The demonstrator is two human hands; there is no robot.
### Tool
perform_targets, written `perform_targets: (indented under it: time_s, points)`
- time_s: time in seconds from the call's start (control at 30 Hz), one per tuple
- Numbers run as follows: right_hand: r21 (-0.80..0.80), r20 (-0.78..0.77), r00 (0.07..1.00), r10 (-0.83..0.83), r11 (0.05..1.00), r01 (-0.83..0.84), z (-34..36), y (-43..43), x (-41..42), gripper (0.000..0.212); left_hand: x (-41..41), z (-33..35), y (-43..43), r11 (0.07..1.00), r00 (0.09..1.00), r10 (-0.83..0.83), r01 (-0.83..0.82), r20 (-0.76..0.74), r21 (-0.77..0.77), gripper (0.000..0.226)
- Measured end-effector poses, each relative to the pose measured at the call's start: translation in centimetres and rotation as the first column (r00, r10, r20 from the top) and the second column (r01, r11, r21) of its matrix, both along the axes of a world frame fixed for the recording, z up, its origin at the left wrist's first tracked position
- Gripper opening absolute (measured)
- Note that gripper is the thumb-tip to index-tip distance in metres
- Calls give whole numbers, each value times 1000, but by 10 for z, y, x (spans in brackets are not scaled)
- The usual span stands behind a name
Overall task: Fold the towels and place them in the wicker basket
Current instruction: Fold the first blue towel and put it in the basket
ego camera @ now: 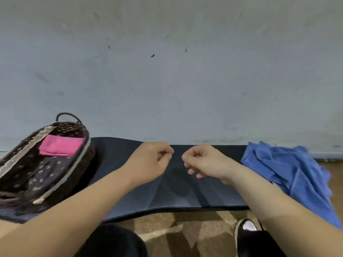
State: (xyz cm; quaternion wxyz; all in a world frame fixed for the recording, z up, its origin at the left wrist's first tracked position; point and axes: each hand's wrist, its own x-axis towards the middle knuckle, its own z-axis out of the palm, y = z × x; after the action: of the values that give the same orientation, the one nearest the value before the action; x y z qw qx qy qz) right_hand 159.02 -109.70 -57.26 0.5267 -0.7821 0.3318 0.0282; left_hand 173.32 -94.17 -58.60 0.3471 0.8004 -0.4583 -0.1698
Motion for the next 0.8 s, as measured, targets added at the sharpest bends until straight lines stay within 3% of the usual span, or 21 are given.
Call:
perform_targets:
  time_s: [0.17,0.27,0.4,0.5,0.57,0.67,0.73,0.8]
  points:
    - [-118,28,982,-187,975,189,-18,-73,-76,32,-78,-22,-66,988,982,-153,153,-110,-10,17]
    - [-273,-22,965,-260,930,245,-37,-112,-111,29,-109,-41,-97,986,973,-164,163,-163,-20,25]
    - [-546,-141,923,-359,806,230,-71,-164,-148,22,-130,-67,-126,990,974,-132,139,-184,27,30]
    - [-665,-181,882,-434,715,215,-89,-193,-167,42,-137,-79,-141,991,983,-95,109,-157,82,32]
    - [-722,-184,862,-473,660,208,-95,-201,-171,35,-140,-80,-152,987,987,-115,125,-110,97,34]
    - [-767,-202,816,-542,605,213,-100,-203,-171,3,-144,-78,-160,985,984,-144,152,-104,78,36]
    - [-768,-195,815,-546,602,219,-98,-199,-166,21,-145,-78,-159,985,984,-151,158,-92,65,37]
    - [-806,-102,857,-506,547,227,-90,-192,-161,15,-145,-78,-156,983,984,-168,171,-51,64,39]
